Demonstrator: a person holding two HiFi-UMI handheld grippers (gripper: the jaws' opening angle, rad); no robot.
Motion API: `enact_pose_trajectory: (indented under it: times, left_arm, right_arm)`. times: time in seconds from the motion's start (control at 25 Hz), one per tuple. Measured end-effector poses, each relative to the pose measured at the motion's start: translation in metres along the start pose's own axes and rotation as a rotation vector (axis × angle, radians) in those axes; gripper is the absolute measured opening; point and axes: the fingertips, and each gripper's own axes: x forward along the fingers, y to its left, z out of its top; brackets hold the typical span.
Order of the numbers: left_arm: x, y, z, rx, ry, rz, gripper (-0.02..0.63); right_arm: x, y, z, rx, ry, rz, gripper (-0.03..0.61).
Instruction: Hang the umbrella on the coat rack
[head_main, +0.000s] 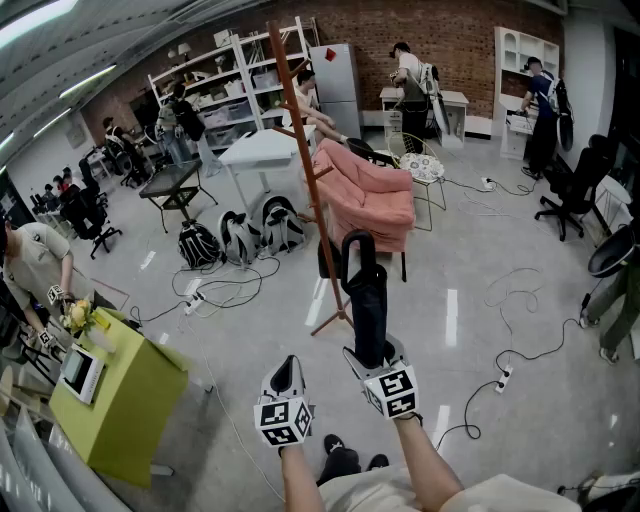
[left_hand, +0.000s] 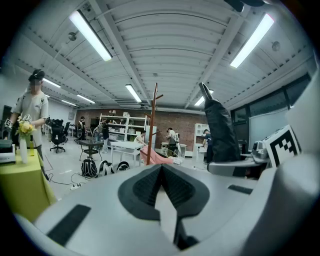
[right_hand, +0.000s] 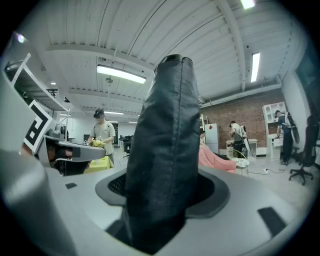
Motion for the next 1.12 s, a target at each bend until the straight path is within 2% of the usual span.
enact_pose_trajectory:
  times: [0.24, 0.52, 0.76, 1.12]
  left_arm:
    - [-0.001, -0.005, 0.007, 0.005, -0.013, -0.023, 0.008]
    - [-0.003, 0.011, 0.002, -0.007, 0.007, -0.001, 0.008]
    - [0.025, 0.025, 0.017, 0.021, 0.0, -0.021, 0.008]
    - [0.081, 0.057, 0.036, 0.026, -0.007, -0.056, 0.008]
  right_arm:
    - [-0.001, -0.001, 0.011, 0.023, -0.031, 0.018, 0.295]
    - [0.003, -0.007, 0.016, 0.054, -0.022, 0.0, 0.298]
    - [0.023, -0.02, 0.027, 0.018, -0.033, -0.035, 0.298]
    - [0.076, -0.032, 0.041, 0.015, -0.049, -0.062, 0.298]
